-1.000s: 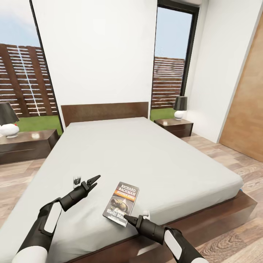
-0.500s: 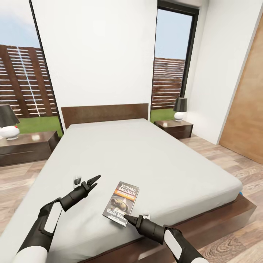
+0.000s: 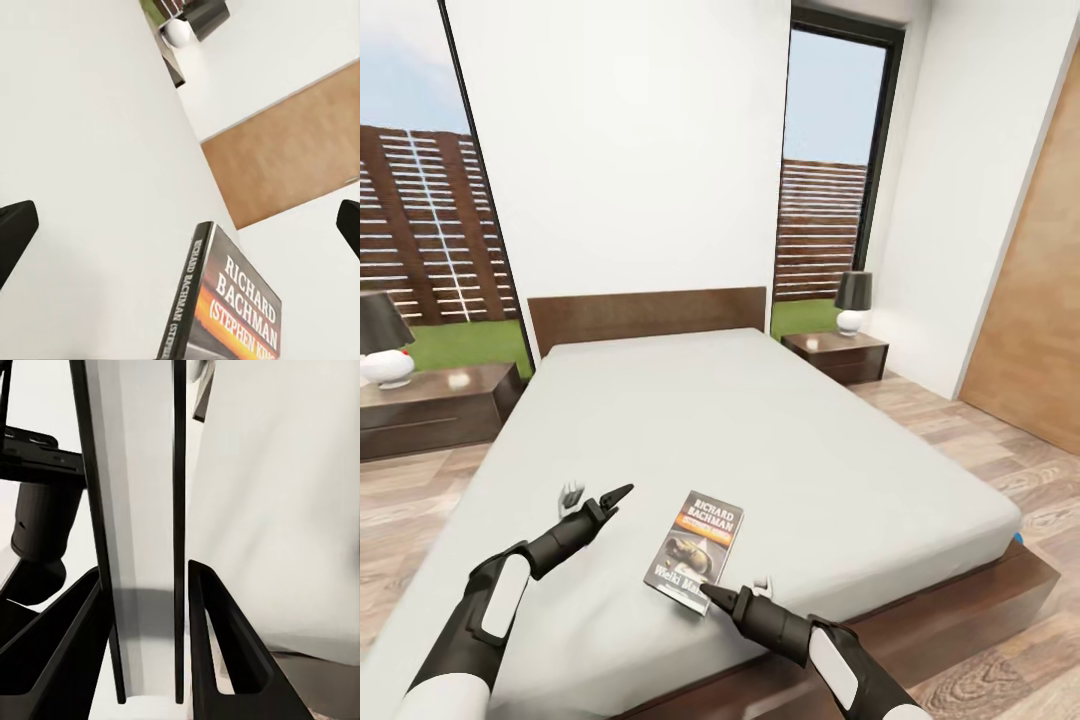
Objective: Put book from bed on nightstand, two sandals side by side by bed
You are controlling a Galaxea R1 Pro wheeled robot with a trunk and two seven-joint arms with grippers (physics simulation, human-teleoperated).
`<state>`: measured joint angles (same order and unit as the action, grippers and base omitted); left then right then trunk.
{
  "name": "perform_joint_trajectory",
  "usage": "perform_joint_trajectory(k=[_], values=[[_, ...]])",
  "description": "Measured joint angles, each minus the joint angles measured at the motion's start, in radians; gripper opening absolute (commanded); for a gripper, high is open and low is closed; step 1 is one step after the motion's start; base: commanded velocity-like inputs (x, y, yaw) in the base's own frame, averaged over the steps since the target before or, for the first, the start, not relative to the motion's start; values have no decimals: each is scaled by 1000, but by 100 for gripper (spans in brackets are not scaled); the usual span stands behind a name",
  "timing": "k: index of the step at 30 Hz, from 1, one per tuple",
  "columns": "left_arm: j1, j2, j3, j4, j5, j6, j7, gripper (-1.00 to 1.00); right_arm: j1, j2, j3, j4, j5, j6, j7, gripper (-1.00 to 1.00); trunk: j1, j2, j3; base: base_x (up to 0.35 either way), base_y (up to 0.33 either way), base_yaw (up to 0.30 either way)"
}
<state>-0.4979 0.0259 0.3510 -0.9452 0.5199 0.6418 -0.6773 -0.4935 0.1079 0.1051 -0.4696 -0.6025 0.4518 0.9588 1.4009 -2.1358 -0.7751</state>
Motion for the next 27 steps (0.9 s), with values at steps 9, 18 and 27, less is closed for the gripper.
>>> perform_joint_trajectory(k=[9,18,27], values=[[0,22,-1,-2,-40,-35,-7,100,0,-4,-1,-1,6,-151,0,-100,-35,63,28,0,0,0],[1,53,-3,-5,-98,-61,-10,100,0,-8,-6,1,8,-186,-3,-100,-69,126,56,0,0,0],[0,67,-2,-8,-144,-63,-23,100,0,-8,-4,6,10,-200,-4,-100,-104,189,85,0,0,0]])
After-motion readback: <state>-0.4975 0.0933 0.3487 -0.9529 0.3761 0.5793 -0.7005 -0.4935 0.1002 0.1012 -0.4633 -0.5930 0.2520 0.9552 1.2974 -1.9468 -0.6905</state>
